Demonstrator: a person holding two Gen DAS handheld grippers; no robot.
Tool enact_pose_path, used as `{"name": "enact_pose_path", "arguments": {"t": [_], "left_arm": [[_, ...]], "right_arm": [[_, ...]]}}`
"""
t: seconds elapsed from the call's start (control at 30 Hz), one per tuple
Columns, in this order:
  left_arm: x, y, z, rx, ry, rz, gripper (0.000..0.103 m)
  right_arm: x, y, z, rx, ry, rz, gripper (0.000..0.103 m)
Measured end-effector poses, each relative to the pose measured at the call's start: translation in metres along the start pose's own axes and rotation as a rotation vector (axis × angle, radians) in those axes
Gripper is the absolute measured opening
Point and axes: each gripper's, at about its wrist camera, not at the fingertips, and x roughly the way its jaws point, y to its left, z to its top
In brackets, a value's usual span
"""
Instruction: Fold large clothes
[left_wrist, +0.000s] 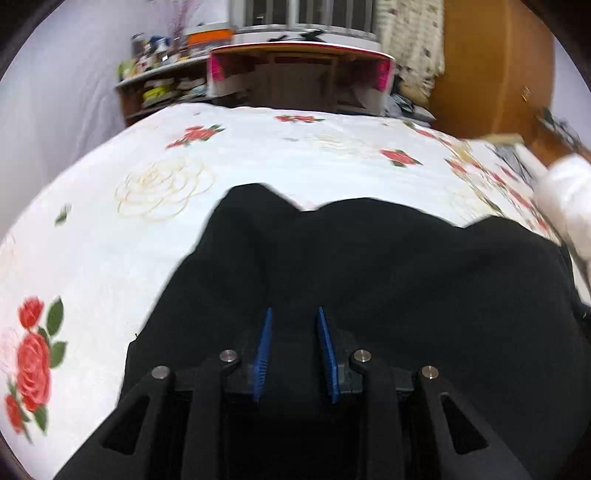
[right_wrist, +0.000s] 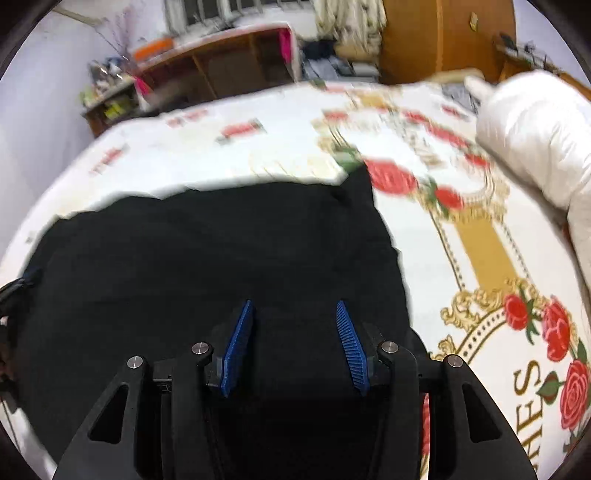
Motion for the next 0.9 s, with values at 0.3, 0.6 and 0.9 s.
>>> {"name": "enact_pose_path", "arguments": {"t": [0.3,0.6,0.9], "left_arm": [[0.005,-0.013,0.002,0.039,0.02,0.069,0.027],[-0.004,-0.053,0.041,0.146,-0.057,-0.006,0.027],[0.031,-0.046,0.029,0.103,0.039,0.055,0.03]], "right_arm": [[0.018,-0.012,0.007,0.014,0.04,-0.043,0.047],[0.002,0.018,0.032,0.003,-0.009,0.021,0.047],[0.03,0.002,0.026,0.025,0.05,-0.02,0.047]]}}
